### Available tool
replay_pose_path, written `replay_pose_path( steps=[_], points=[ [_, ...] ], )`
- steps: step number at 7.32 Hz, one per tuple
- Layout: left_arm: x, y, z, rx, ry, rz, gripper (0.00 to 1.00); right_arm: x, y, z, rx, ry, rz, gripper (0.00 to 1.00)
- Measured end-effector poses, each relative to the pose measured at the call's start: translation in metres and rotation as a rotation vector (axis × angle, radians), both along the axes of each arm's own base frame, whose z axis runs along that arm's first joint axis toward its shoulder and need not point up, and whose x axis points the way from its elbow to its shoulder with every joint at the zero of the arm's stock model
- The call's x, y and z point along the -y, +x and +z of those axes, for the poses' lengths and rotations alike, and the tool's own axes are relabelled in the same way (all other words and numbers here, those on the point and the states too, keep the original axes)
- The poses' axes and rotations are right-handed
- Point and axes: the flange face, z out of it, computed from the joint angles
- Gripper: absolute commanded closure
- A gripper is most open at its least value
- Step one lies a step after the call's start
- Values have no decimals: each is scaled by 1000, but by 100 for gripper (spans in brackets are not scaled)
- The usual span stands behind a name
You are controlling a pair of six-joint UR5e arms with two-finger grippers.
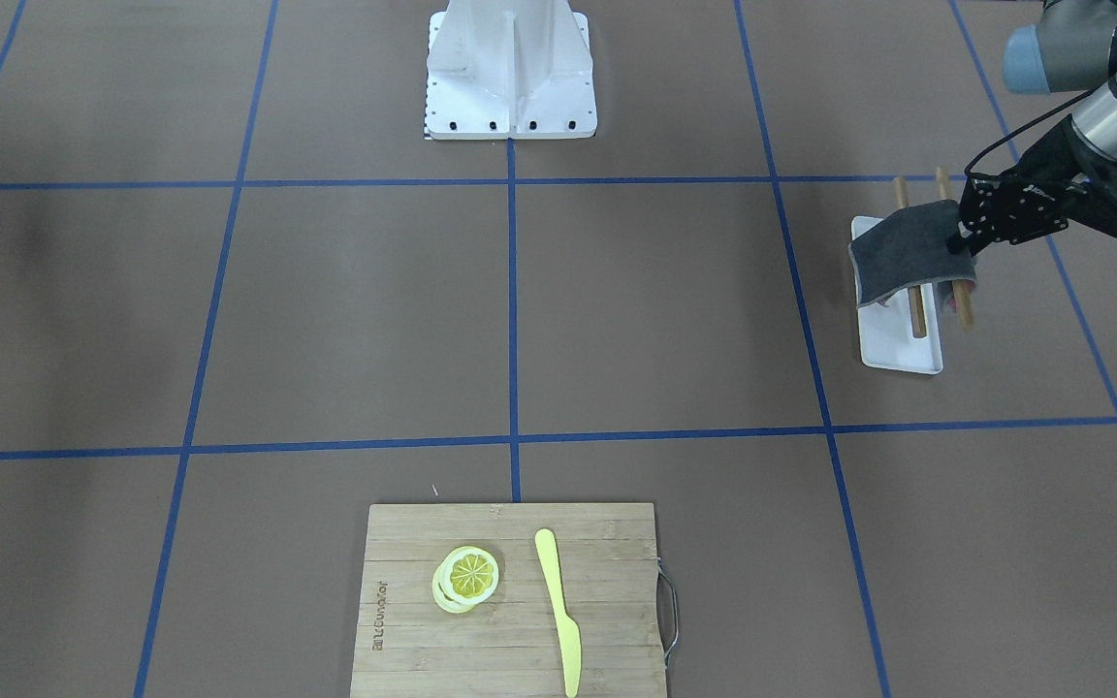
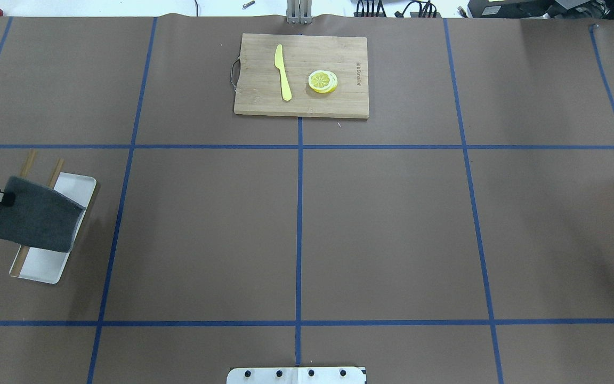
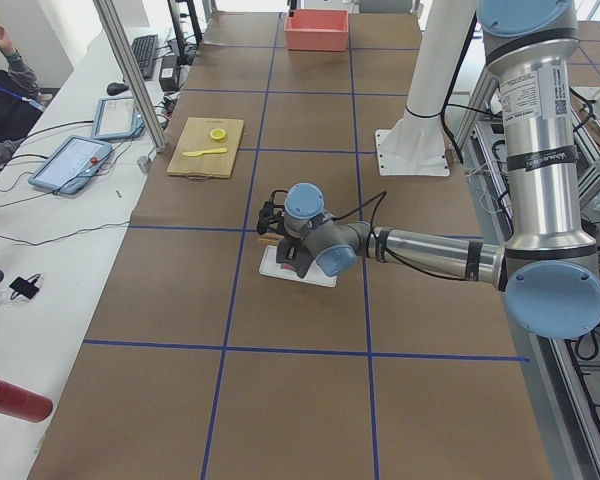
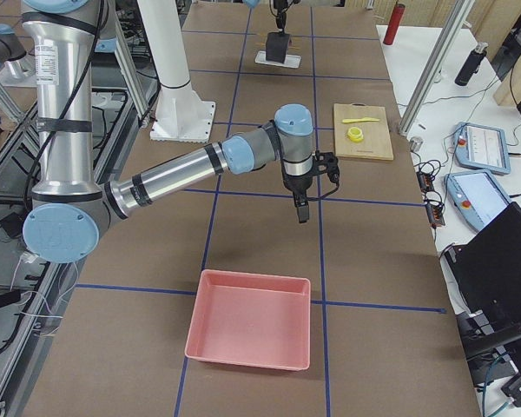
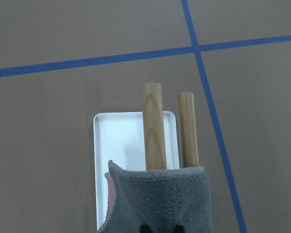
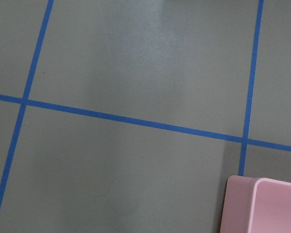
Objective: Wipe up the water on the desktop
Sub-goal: 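Close the left gripper on the gray towel and lift it off the tray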
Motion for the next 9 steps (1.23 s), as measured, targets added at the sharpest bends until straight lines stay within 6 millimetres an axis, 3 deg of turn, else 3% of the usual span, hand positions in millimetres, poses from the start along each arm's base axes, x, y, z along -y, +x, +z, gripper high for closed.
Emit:
replay_pose_path(
  steps=[9],
  points=[
    [-1, -7, -8, -18, 8, 2, 100, 1, 0, -1, 2, 2, 0, 0]
  ],
)
